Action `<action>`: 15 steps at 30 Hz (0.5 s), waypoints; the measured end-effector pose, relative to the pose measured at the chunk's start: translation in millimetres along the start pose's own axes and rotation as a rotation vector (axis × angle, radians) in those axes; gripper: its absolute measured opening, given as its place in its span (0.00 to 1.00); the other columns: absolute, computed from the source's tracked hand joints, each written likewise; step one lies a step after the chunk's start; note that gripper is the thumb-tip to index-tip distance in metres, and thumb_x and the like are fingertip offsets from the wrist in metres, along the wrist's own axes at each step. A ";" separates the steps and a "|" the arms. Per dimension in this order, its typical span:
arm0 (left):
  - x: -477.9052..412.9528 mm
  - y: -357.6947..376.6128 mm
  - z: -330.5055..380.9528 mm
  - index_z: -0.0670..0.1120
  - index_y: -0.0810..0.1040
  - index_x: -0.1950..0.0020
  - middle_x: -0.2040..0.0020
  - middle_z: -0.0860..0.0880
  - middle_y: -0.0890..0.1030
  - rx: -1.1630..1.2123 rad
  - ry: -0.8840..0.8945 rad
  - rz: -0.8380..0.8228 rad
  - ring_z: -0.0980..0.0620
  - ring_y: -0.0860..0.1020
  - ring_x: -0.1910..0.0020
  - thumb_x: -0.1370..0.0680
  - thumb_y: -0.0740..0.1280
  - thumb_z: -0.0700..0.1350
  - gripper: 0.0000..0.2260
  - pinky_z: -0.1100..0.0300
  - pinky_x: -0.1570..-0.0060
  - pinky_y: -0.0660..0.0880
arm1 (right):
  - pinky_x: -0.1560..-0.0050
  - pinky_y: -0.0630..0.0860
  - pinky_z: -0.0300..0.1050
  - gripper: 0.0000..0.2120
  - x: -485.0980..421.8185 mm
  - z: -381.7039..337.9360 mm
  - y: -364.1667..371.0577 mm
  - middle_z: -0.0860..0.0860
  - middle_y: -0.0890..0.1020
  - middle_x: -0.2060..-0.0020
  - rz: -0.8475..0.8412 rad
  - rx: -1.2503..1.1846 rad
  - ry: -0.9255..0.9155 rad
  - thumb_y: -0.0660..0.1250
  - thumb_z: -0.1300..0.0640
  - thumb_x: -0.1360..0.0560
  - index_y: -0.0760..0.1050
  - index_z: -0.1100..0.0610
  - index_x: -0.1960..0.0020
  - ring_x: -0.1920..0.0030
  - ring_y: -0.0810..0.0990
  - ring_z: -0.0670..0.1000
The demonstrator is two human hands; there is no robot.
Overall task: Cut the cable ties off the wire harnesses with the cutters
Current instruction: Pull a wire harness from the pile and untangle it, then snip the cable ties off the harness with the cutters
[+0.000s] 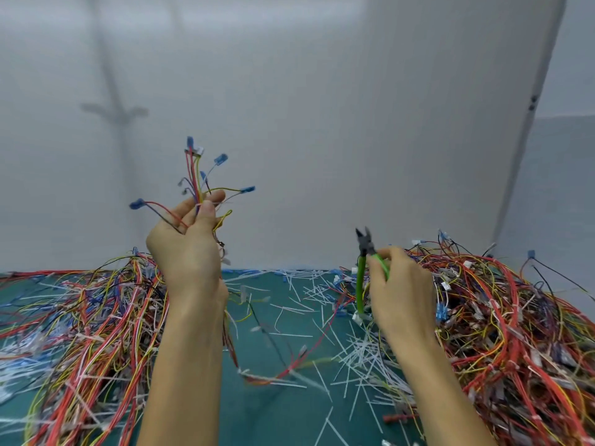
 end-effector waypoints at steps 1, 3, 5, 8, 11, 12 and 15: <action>-1.1 -1.3 -1.1 0.34 0.76 0.39 0.54 0.50 0.84 -0.022 -0.009 -0.007 0.65 0.80 0.64 0.20 0.64 0.35 0.11 0.73 0.63 0.74 | 0.64 0.63 0.44 0.10 -1.4 -0.9 -4.0 0.51 0.81 0.58 0.065 -0.048 0.008 0.62 0.53 0.18 0.77 0.57 0.45 0.60 0.74 0.51; -1.8 -1.8 -4.0 0.36 0.79 0.41 0.56 0.52 0.84 -0.066 -0.043 -0.036 0.66 0.78 0.67 0.19 0.64 0.37 0.09 0.72 0.67 0.72 | 0.67 0.61 0.41 0.10 -2.2 -2.9 -12.5 0.47 0.78 0.60 0.201 -0.111 0.005 0.62 0.52 0.18 0.77 0.56 0.44 0.58 0.72 0.51; -0.7 0.7 -4.7 0.39 0.80 0.47 0.56 0.51 0.85 -0.066 -0.116 -0.082 0.63 0.77 0.68 0.18 0.62 0.38 0.08 0.70 0.68 0.72 | 0.65 0.62 0.42 0.10 -1.2 -7.9 -20.7 0.39 0.71 0.64 0.292 -0.151 -0.033 0.61 0.51 0.19 0.77 0.54 0.44 0.55 0.67 0.50; 5.7 11.7 -6.1 0.38 0.77 0.51 0.58 0.47 0.83 0.084 -0.337 -0.237 0.57 0.80 0.66 0.18 0.60 0.38 0.08 0.67 0.65 0.77 | 0.56 0.65 0.50 0.10 -4.1 -9.8 -25.3 0.36 0.67 0.67 0.256 -0.179 -0.054 0.59 0.51 0.18 0.77 0.51 0.42 0.55 0.67 0.54; 15.8 22.8 -9.7 0.39 0.76 0.58 0.65 0.48 0.80 0.208 -0.547 -0.410 0.52 0.83 0.62 0.19 0.59 0.36 0.10 0.63 0.59 0.80 | 0.61 0.64 0.48 0.09 -6.6 -9.6 -22.3 0.43 0.68 0.70 0.071 -0.361 -0.034 0.55 0.51 0.16 0.73 0.44 0.44 0.60 0.70 0.54; 19.1 25.3 -10.7 0.39 0.75 0.60 0.65 0.47 0.80 0.232 -0.597 -0.446 0.50 0.83 0.60 0.19 0.59 0.35 0.11 0.62 0.57 0.80 | 0.63 0.64 0.46 0.10 -6.2 -11.4 -21.9 0.44 0.68 0.71 0.013 -0.423 -0.018 0.53 0.49 0.16 0.72 0.43 0.48 0.64 0.70 0.51; 25.8 29.4 -14.1 0.39 0.75 0.63 0.64 0.45 0.79 0.271 -0.687 -0.506 0.48 0.82 0.57 0.21 0.58 0.34 0.12 0.58 0.53 0.80 | 0.71 0.65 0.37 0.22 -3.4 -20.2 -23.4 0.43 0.68 0.72 -0.095 -0.516 0.006 0.51 0.32 0.21 0.72 0.48 0.54 0.72 0.68 0.42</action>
Point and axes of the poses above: each hand's wrist, its own x-axis away from the middle knuckle, its own y-axis out of the palm, z = x × y, the point moved 2 cm from there along -x, towards the middle knuckle
